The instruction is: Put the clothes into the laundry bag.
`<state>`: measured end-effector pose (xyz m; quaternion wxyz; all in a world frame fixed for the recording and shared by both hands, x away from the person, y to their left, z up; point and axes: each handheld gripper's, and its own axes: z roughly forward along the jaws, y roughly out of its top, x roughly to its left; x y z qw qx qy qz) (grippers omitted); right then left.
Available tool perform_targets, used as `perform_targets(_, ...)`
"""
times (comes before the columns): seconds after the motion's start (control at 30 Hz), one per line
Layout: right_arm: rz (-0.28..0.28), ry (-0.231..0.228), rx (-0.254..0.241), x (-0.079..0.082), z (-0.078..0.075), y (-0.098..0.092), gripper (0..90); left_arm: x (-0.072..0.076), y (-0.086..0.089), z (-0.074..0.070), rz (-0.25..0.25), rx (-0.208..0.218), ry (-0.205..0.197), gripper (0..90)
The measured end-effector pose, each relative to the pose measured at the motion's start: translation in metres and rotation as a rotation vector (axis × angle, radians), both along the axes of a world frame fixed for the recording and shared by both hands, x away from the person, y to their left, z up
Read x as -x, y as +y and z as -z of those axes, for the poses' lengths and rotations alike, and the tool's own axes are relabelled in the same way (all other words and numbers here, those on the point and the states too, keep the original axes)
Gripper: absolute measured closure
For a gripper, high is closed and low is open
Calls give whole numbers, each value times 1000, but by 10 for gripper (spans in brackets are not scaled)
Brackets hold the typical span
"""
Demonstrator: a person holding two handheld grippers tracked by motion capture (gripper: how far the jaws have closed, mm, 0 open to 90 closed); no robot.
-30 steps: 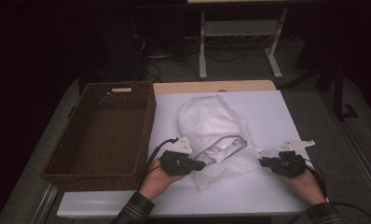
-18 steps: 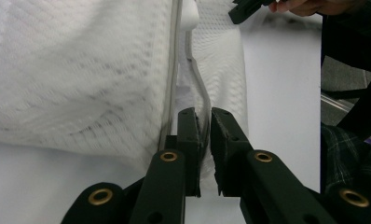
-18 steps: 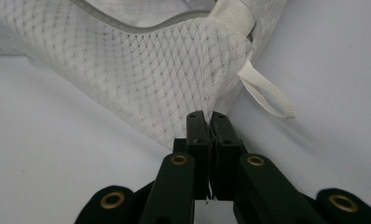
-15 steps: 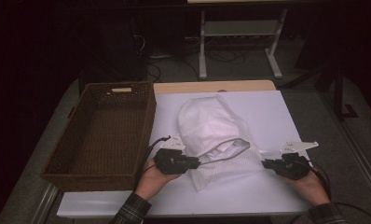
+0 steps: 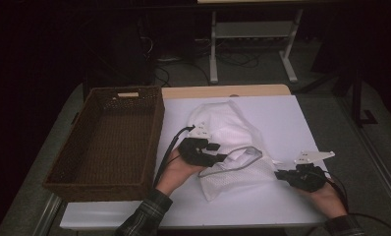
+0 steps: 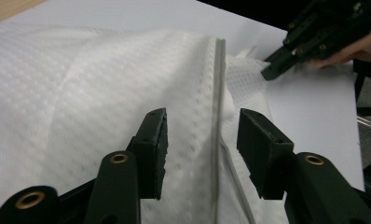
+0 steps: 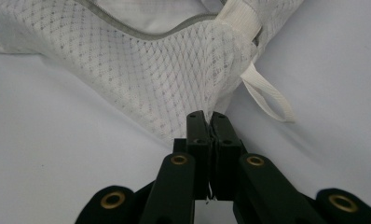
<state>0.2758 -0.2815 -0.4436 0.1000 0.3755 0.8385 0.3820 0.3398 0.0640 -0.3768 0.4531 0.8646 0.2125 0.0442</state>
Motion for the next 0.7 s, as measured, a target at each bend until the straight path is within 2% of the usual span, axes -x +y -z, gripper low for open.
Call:
perform_targets(0.13,1,-4,2,1,0,0,876,-6,-10,-2,15,-4,-4,504)
perform_targets(0.17,0,-3,1,1,-1,-1,876,-9,-19,-2,28,-5,-4,504)
perform_targets(0.27,-3,-3,0,3,-1,0,881,-10,-29,0,49,-28,-10,484)
perform_targets(0.37,-15,0,5,8,1,2,882,-10,-35,1,41,-30,-25,492)
perform_targets(0.47,-19,1,9,10,1,3,882,-12,-37,3,41,-35,-21,513)
perform_targets(0.5,-28,3,9,14,2,3,883,-12,-37,3,48,-36,-13,608)
perform_targets(0.57,-30,6,5,18,2,2,882,-12,-39,6,65,-44,-10,712)
perform_targets(0.63,-32,10,6,22,3,1,882,-10,-42,7,87,-46,-12,858)
perform_targets(0.7,-33,15,5,23,4,1,881,-8,-42,8,97,-54,-17,886)
